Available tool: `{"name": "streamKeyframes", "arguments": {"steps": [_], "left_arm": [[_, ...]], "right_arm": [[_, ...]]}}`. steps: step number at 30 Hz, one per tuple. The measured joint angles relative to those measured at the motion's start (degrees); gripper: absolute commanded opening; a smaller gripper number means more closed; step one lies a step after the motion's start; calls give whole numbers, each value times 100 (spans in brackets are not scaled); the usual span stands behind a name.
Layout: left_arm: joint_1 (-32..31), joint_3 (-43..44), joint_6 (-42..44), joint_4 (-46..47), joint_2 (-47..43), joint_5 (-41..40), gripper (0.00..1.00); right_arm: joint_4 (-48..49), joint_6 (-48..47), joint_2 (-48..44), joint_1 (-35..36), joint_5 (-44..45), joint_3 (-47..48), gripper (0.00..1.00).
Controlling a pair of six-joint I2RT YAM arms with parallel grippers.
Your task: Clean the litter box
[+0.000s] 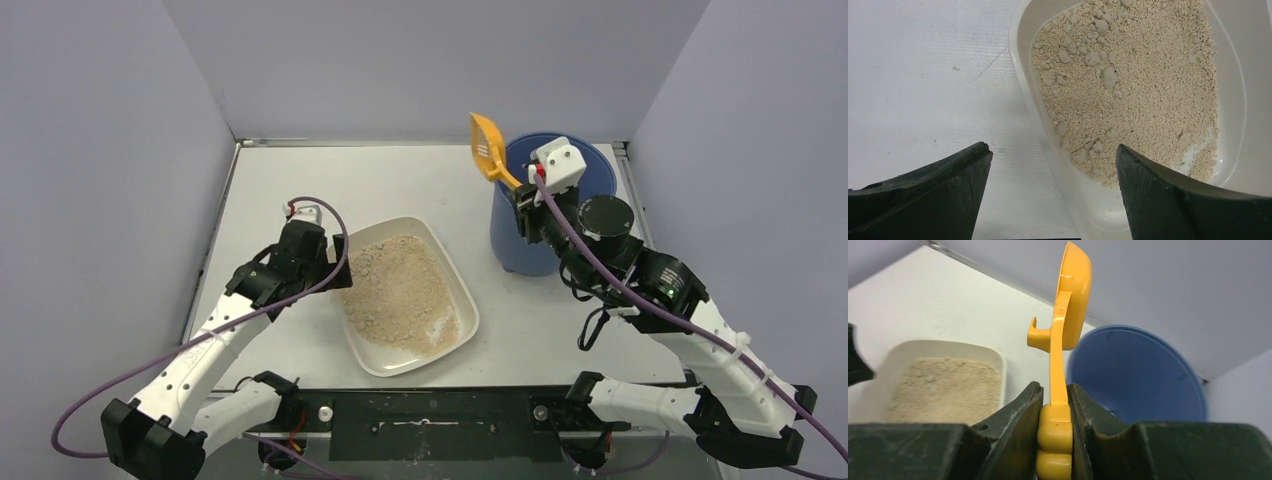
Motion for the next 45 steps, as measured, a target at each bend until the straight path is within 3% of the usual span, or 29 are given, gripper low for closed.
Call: {"name": "streamKeyframes", "arguments": {"steps": [12, 24, 37, 45], "left_arm": [[345, -31, 63, 529, 1078, -109, 92], [905, 219, 313, 977, 2258, 61, 80], [1069, 774, 595, 1261, 3274, 352, 42], [1145, 787, 787, 1268, 3421, 208, 10]], "right_arm": [[326, 1974, 295, 0, -1840, -337, 0], [358, 3641, 466, -68, -2549, -1628, 0], [372, 4623, -4, -334, -3246, -2712, 0], [382, 4996, 184, -450, -4124, -2828, 0]]}}
